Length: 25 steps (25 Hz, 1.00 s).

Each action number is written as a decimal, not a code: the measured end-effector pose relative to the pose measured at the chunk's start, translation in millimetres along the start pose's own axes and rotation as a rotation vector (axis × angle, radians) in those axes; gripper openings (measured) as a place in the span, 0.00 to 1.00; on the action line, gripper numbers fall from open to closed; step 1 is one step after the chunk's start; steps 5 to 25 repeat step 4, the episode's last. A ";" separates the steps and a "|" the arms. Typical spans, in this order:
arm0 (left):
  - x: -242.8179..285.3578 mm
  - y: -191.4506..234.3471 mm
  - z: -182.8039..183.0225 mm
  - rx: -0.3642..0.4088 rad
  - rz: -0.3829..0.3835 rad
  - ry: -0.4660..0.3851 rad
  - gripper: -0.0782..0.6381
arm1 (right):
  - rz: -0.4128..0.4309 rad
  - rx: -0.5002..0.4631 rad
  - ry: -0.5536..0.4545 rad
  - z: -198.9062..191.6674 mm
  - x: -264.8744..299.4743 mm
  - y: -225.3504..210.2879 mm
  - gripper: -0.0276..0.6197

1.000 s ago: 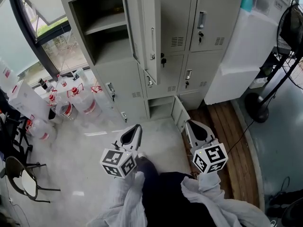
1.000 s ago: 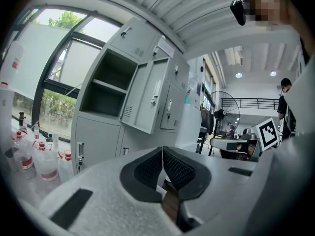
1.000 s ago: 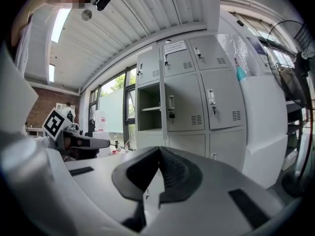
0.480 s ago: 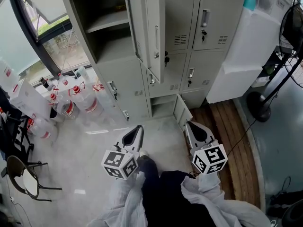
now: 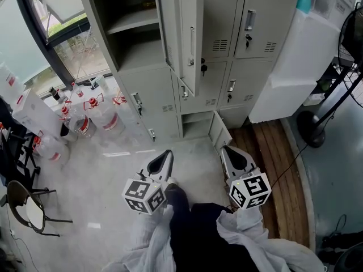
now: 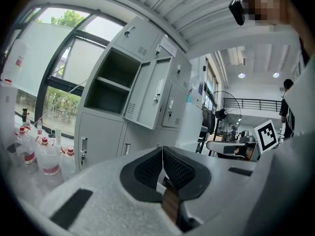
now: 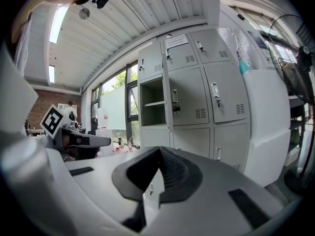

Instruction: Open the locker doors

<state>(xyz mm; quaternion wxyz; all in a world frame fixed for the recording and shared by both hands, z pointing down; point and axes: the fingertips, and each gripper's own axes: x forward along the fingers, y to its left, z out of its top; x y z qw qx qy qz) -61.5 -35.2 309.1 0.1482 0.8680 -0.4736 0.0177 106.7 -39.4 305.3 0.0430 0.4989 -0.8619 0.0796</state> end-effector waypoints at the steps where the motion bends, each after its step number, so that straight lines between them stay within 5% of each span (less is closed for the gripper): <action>1: -0.5 0.0 -0.6 -0.001 0.001 0.001 0.12 | -0.001 0.002 0.001 -0.6 -0.3 0.2 0.04; 25: -1.4 -0.6 -1.6 -0.001 0.006 0.004 0.12 | -0.004 0.012 0.004 -2.1 -1.1 -0.2 0.04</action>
